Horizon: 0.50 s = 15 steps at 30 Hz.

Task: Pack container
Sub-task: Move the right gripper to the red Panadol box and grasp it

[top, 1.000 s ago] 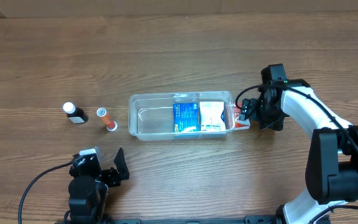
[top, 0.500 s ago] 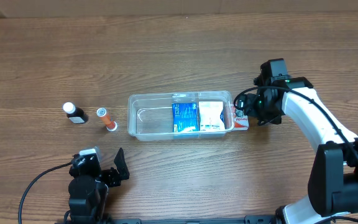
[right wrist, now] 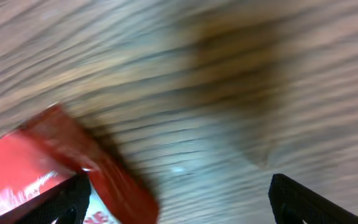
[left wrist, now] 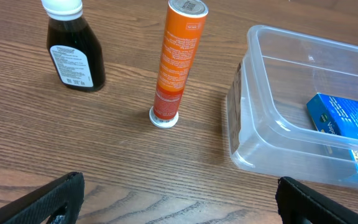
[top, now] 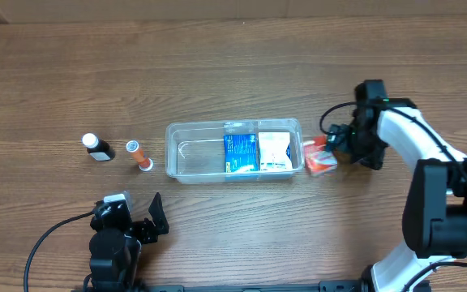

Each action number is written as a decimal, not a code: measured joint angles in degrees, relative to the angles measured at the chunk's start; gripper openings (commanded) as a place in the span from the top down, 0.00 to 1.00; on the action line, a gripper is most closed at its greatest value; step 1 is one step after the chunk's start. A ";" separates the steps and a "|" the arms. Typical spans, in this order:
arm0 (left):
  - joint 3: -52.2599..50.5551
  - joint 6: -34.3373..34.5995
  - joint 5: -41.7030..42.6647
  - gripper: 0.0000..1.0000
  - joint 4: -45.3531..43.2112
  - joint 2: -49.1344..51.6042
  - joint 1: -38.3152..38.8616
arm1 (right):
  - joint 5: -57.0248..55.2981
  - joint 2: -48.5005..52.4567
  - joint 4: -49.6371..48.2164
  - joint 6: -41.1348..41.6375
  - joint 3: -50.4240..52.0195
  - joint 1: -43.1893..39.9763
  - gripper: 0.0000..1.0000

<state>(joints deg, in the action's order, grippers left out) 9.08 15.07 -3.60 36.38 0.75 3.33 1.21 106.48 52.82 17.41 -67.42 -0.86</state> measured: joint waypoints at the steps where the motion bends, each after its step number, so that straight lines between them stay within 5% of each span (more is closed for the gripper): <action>1: 0.00 0.00 0.00 0.00 0.00 0.00 0.00 | -0.09 0.00 0.26 0.13 0.00 -1.31 0.14; 8: 0.00 0.00 0.00 0.00 0.00 0.00 0.00 | 0.98 -1.66 -0.50 -4.04 -0.02 0.33 0.09; 10: 0.00 0.00 0.00 0.00 0.00 0.00 0.00 | 2.91 -7.37 -1.18 -8.57 0.02 2.29 0.01; 15: 0.00 0.00 0.00 0.00 0.00 0.00 0.00 | 5.27 -13.49 -0.74 -14.51 0.02 5.31 0.01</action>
<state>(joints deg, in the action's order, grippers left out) 9.08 15.07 -3.60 36.38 0.75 3.33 6.48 92.99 52.07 2.90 -67.40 4.45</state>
